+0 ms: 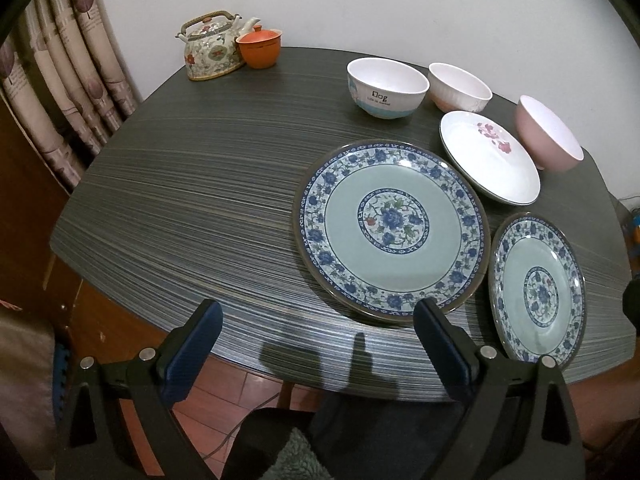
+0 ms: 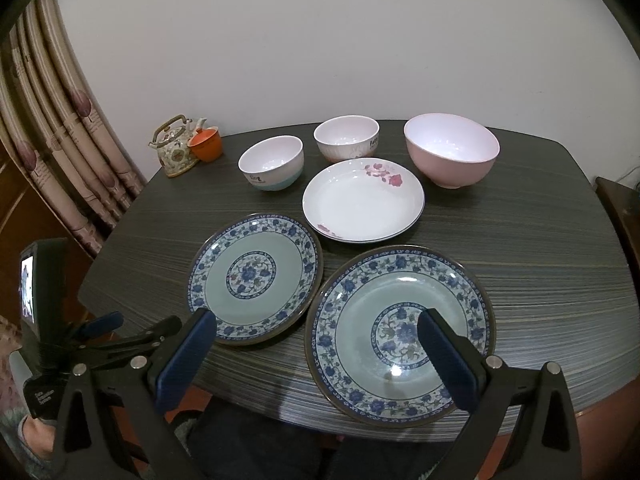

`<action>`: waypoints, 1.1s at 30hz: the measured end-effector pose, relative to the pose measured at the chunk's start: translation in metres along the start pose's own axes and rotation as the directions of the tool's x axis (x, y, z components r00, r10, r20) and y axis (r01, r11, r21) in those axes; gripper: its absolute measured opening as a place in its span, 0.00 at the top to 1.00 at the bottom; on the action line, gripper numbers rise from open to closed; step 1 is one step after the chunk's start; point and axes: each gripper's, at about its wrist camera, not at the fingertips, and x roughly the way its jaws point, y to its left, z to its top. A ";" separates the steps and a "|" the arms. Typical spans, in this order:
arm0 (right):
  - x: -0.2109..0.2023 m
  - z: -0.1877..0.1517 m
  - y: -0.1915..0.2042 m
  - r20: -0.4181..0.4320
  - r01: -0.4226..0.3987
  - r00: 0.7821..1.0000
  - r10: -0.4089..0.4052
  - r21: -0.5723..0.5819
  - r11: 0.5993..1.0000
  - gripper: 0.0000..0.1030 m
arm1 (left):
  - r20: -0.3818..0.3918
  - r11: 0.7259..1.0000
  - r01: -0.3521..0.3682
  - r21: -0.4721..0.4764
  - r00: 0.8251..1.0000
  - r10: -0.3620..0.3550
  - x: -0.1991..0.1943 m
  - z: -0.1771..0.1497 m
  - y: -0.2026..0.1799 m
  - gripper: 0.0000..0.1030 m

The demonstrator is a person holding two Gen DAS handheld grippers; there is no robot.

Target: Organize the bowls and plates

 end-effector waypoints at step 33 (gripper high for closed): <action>0.041 0.026 -0.024 -0.097 -0.136 0.986 0.139 0.036 0.990 0.09 | -0.036 0.993 0.080 -0.087 0.996 -0.083 0.012 0.018 0.027 0.09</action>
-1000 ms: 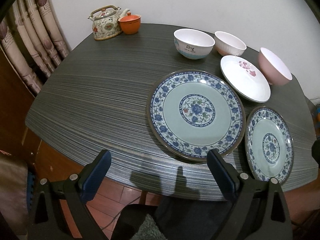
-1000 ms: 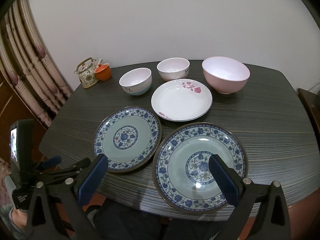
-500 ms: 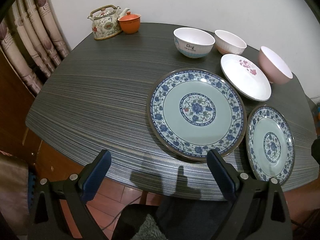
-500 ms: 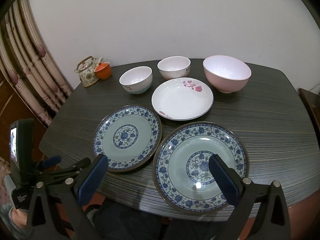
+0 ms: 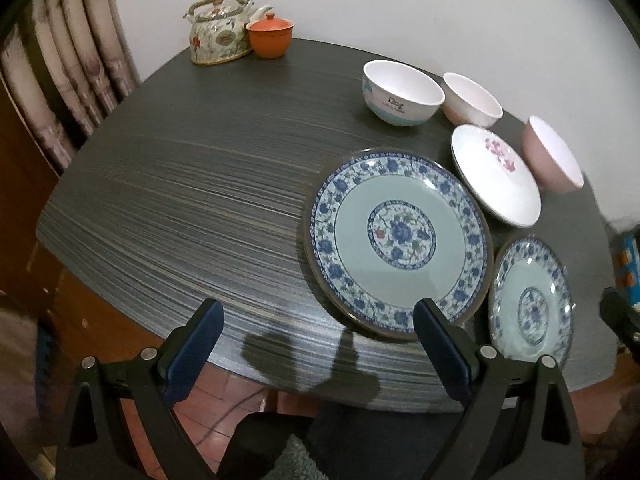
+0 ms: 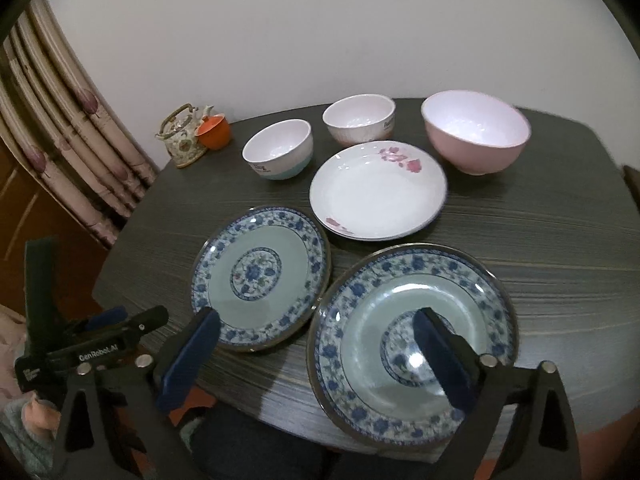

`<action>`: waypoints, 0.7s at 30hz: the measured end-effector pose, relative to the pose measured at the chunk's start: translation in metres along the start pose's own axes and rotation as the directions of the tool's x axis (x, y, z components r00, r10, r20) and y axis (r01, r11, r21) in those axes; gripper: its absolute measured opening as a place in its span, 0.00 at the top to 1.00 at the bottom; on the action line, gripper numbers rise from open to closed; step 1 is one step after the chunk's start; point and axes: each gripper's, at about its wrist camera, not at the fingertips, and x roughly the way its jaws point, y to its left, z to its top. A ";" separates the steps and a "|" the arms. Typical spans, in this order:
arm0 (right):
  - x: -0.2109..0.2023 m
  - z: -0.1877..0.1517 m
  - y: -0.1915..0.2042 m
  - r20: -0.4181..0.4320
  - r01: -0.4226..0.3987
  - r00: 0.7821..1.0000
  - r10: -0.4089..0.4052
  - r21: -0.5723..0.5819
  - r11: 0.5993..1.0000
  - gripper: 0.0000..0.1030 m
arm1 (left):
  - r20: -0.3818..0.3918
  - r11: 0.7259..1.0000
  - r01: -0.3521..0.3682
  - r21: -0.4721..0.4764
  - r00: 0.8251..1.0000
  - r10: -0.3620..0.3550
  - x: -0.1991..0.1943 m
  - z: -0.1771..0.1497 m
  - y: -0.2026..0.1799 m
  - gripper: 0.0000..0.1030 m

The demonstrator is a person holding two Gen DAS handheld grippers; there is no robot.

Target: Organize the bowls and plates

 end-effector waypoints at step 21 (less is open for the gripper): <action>0.115 0.047 -0.024 -0.233 -0.116 0.962 0.140 0.113 0.987 0.72 | -0.130 0.959 0.198 -0.201 0.965 -0.226 0.051 0.047 0.033 0.55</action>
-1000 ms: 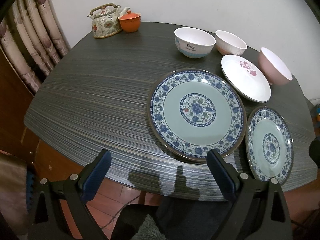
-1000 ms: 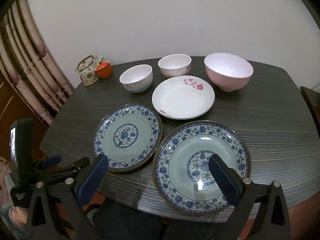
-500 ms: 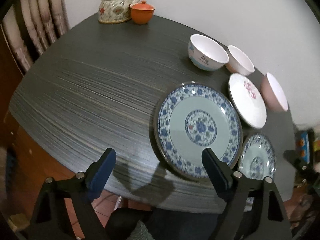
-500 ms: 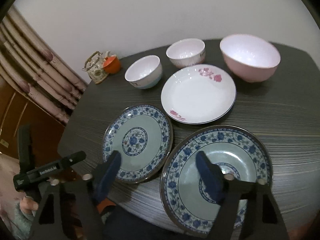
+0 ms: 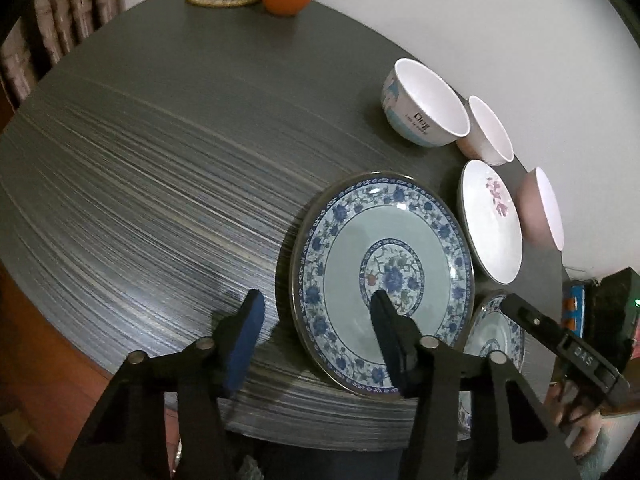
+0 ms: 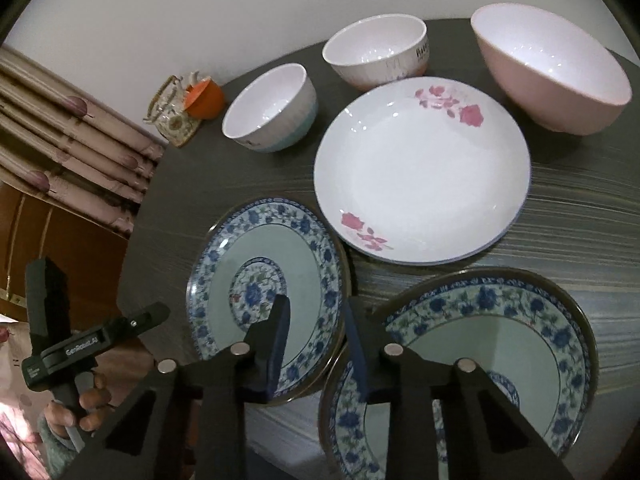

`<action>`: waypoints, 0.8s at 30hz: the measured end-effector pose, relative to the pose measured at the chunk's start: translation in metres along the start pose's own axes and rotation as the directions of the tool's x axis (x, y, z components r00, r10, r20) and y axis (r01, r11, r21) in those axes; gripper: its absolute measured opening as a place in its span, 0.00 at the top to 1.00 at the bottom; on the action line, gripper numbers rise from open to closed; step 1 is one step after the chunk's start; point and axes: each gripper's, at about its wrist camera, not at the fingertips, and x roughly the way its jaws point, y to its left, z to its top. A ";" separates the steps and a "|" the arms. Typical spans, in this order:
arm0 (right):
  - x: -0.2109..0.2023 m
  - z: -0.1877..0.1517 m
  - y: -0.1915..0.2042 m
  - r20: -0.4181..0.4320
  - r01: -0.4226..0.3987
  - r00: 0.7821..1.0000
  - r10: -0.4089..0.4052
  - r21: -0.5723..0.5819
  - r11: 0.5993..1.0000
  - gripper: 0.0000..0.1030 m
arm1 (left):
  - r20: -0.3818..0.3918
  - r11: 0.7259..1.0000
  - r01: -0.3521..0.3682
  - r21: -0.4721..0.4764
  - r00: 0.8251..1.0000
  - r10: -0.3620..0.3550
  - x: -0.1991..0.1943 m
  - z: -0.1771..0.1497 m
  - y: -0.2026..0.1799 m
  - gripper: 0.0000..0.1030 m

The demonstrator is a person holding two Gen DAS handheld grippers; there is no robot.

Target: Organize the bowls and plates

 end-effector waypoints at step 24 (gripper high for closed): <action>0.047 0.024 -0.008 -0.075 0.015 0.997 -0.016 -0.017 1.000 0.81 | -0.078 0.997 0.066 -0.036 0.995 -0.068 0.028 0.013 0.014 0.72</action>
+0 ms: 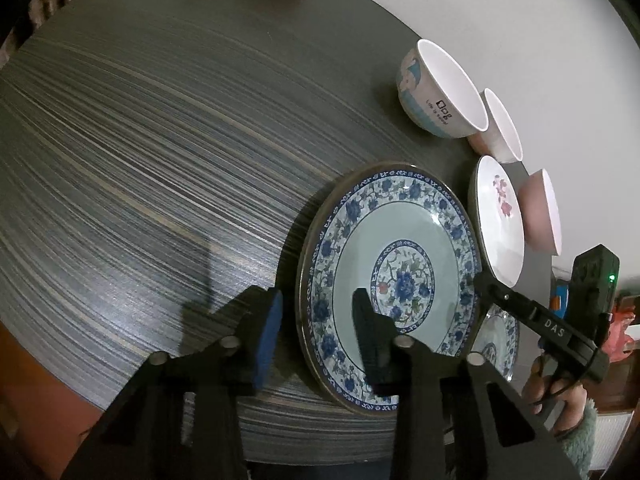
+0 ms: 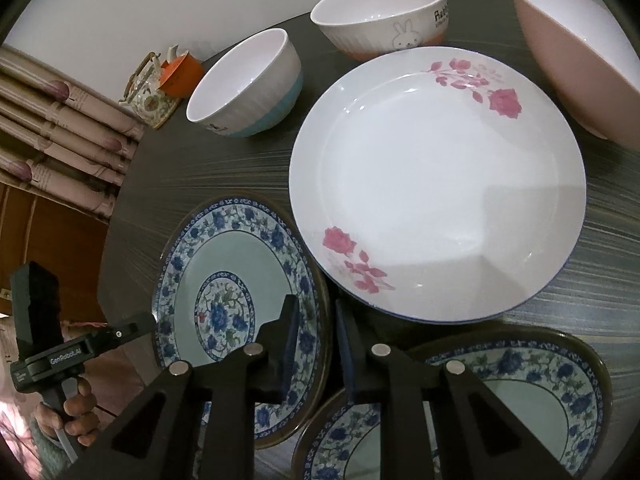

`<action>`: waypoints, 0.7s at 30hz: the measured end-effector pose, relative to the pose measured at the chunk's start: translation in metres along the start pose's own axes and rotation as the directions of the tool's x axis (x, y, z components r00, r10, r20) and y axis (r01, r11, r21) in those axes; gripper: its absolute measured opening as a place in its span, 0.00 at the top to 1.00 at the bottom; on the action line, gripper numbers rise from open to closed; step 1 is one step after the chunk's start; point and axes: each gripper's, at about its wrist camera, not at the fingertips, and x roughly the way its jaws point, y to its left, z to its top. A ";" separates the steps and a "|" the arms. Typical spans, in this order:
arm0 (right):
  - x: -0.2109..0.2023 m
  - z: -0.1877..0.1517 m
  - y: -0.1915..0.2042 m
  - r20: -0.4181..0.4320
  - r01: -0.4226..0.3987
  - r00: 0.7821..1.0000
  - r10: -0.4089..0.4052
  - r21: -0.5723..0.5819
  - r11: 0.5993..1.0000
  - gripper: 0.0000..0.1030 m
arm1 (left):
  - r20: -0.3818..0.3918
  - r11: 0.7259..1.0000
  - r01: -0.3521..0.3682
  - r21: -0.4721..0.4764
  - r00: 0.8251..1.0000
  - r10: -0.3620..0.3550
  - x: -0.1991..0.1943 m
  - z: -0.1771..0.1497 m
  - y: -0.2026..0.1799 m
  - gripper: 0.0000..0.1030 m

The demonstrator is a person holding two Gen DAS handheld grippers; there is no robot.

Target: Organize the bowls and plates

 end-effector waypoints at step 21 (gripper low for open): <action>-0.008 -0.016 0.022 0.045 0.017 0.999 -0.015 -0.027 0.999 0.89 | 0.026 0.997 -0.066 0.052 0.998 0.064 -0.001 0.013 0.001 0.87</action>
